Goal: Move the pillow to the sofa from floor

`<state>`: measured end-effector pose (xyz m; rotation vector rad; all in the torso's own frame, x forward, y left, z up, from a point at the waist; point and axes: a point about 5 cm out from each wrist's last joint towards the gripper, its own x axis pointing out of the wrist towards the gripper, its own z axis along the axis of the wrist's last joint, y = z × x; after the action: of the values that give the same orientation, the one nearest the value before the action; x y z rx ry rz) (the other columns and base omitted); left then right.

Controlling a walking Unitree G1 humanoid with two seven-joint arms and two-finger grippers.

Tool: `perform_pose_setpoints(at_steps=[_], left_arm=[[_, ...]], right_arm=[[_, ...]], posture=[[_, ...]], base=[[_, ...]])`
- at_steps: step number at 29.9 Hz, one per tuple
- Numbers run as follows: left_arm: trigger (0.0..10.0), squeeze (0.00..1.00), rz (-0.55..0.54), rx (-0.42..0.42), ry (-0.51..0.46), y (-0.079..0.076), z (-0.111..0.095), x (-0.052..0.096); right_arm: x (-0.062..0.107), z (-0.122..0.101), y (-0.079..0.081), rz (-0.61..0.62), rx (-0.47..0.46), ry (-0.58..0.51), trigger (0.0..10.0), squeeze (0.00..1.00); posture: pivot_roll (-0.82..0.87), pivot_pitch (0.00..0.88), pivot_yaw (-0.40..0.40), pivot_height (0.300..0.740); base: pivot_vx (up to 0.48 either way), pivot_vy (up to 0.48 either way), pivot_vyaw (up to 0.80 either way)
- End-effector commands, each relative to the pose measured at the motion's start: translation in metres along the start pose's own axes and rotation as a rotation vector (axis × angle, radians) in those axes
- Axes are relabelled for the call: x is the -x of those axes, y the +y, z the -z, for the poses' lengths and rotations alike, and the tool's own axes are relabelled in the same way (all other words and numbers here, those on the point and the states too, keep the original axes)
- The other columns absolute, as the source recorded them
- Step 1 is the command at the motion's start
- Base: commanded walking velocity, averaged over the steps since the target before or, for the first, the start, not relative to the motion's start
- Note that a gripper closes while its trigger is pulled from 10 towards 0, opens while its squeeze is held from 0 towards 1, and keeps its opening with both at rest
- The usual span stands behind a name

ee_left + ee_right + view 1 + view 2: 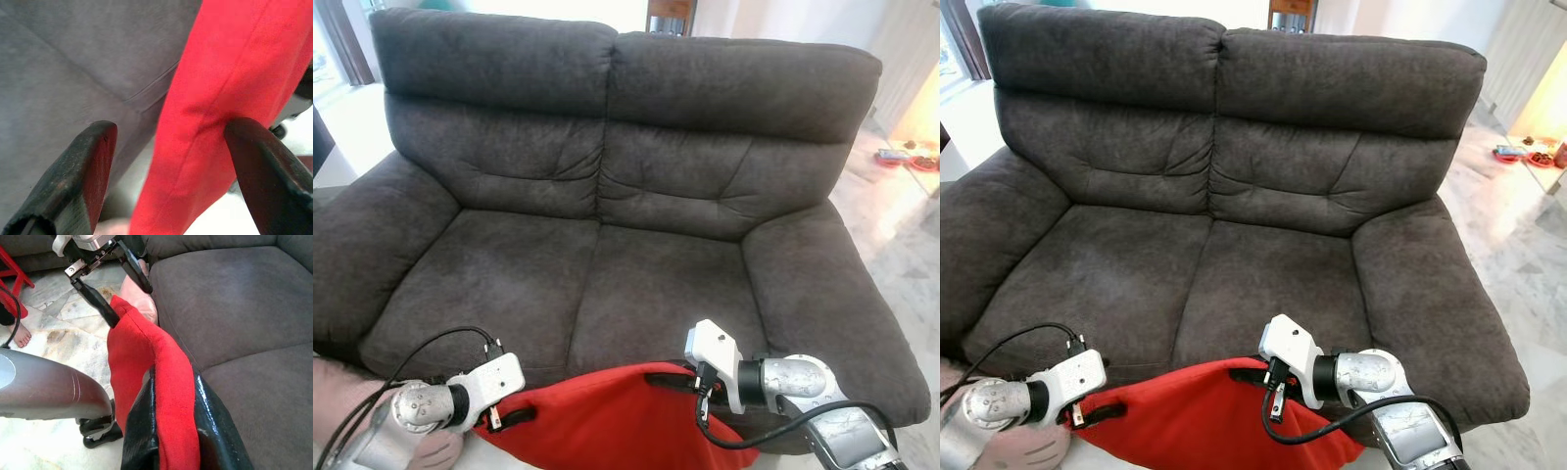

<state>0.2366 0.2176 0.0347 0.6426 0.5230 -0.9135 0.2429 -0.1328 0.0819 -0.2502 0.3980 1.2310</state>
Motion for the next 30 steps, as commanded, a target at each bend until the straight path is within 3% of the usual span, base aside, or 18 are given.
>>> perform_pose_setpoints(at_steps=[1,4,14,18,25,30], left_arm=[[10.0,0.0,-0.001,0.064,0.004,-0.001,0.01,0.005],[10.0,0.0,0.03,0.12,-0.003,-0.007,0.015,0.005],[10.0,0.0,0.113,0.136,0.08,-0.021,0.035,0.008],[10.0,0.0,0.088,0.079,0.113,-0.019,0.039,0.007],[10.0,0.0,0.069,0.074,0.094,-0.018,0.038,0.003],[10.0,0.0,0.077,0.035,0.115,-0.026,0.043,-0.004]], right_arm=[[0.002,-0.028,-0.004,-0.005,0.095,-0.08,10.0,0.0],[0.001,-0.027,-0.004,-0.007,0.096,-0.07,10.0,0.0],[0.0,-0.03,-0.005,-0.017,0.108,-0.071,10.0,0.0],[0.002,-0.032,-0.004,-0.022,0.113,-0.074,10.0,0.0],[0.005,-0.037,-0.001,-0.041,0.11,-0.102,10.0,0.0],[0.009,-0.037,0.001,-0.06,0.115,-0.097,10.0,0.0]], posture=[[0.12,0.0,-0.069,0.738],[0.12,0.0,-0.072,0.738],[0.12,0.0,-0.078,0.738],[0.12,0.0,-0.078,0.738],[0.11,0.0,-0.076,0.738],[0.11,0.0,-0.077,0.738]], base=[[0.0,0.0,0.0],[0.0,0.0,0.0],[0.0,0.0,0.0],[0.0,0.0,0.0],[0.0,0.0,0.0],[0.0,0.0,0.0]])
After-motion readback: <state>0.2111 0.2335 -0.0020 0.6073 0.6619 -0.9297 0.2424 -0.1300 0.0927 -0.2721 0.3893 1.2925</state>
